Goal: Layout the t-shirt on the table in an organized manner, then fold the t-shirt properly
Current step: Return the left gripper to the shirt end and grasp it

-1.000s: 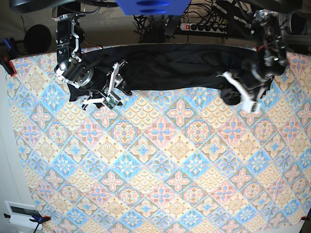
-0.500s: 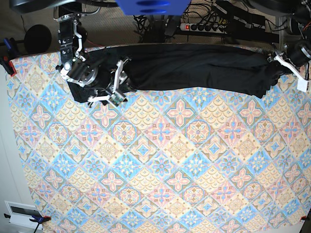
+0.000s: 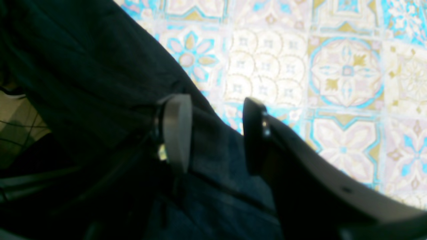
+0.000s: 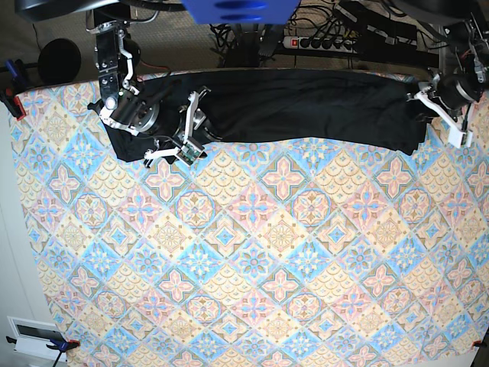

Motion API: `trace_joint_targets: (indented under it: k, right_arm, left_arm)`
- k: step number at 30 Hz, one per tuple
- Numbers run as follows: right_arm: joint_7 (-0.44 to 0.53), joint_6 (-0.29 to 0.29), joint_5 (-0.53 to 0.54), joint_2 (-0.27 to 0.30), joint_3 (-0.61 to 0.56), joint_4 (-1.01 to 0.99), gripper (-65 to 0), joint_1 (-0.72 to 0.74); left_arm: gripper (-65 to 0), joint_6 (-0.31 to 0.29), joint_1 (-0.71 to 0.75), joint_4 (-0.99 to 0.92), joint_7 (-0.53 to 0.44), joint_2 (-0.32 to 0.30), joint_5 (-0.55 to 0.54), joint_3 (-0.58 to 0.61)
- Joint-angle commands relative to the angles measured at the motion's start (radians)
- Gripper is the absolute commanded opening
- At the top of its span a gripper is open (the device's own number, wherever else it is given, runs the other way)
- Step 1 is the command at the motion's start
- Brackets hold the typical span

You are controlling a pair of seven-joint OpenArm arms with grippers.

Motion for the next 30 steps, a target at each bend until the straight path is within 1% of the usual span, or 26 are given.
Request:
trace_joint_targets:
  k: [1, 3, 6, 10, 13, 14, 16, 19, 20, 22, 24, 26, 27, 30]
  right_arm:
    - [0.023, 0.002, 0.015, 0.004, 0.005, 0.018, -41.2, 0.009]
    - [0.023, 0.002, 0.015, 0.004, 0.005, 0.018, -41.2, 0.009]
    - [0.023, 0.002, 0.015, 0.004, 0.005, 0.018, -41.2, 0.009]
    - [0.023, 0.002, 0.015, 0.004, 0.005, 0.018, -41.2, 0.009]
    - [0.023, 0.002, 0.015, 0.004, 0.003, 0.015, -41.2, 0.009]
    - [0.023, 0.002, 0.015, 0.004, 0.0, 0.015, -41.2, 0.009]
    - [0.023, 0.002, 0.015, 0.004, 0.0, 0.015, -41.2, 0.009]
    - [0.023, 0.002, 0.015, 0.004, 0.0, 0.015, -41.2, 0.009]
    - [0.023, 0.002, 0.015, 0.004, 0.0, 0.015, -41.2, 0.009]
    - [0.023, 0.002, 0.015, 0.004, 0.0, 0.013, -41.2, 0.009]
    - [0.023, 0.002, 0.015, 0.004, 0.0, 0.013, -41.2, 0.009]
    - [0.023, 0.002, 0.015, 0.004, 0.002, 0.013, -41.2, 0.009]
    - [0.023, 0.002, 0.015, 0.004, 0.003, 0.013, -41.2, 0.009]
    - [0.023, 0.002, 0.015, 0.004, 0.003, 0.013, -41.2, 0.009]
  left_arm:
    - [-44.4, -0.001, -0.005, 0.013, -0.019, -0.018, 0.001, -0.002]
    - [-40.9, -0.001, -0.008, 0.013, -0.019, -0.02, 0.039, -0.001]
    - [-39.5, -0.001, -0.01, 0.013, -0.022, -0.02, 0.087, -0.009]
    - [-39.4, -0.002, -0.022, 0.007, -0.026, -0.017, 0.127, -0.108]
    - [-39.4, -0.004, -0.079, -0.111, -0.025, -0.018, 0.127, -0.185]
    - [-39.3, -0.004, -0.108, -0.171, -0.025, -0.023, 0.125, -0.19]
    - [-39.1, -0.005, -0.156, -0.29, -0.022, -0.055, 0.119, -0.187]
    - [-35.1, -0.007, -0.192, -0.419, -0.022, -0.077, 0.062, -0.144]
    - [-33.2, -0.013, -0.195, -0.436, -0.022, -0.098, 0.044, -0.117]
    - [-29.7, -0.041, -0.197, -0.459, -0.026, -0.118, 0.022, -0.058]
    - [-27.6, -0.058, -0.2, -0.488, -0.035, -0.123, 0.022, -0.028]
    - [-28.2, -0.059, -0.2, -0.501, -0.069, -0.124, 0.024, 0.007]
    - [-28.6, -0.059, -0.2, -0.501, -0.086, -0.137, 0.029, 0.038]
    - [-29.4, -0.059, -0.2, -0.502, -0.115, -0.146, 0.076, 0.111]
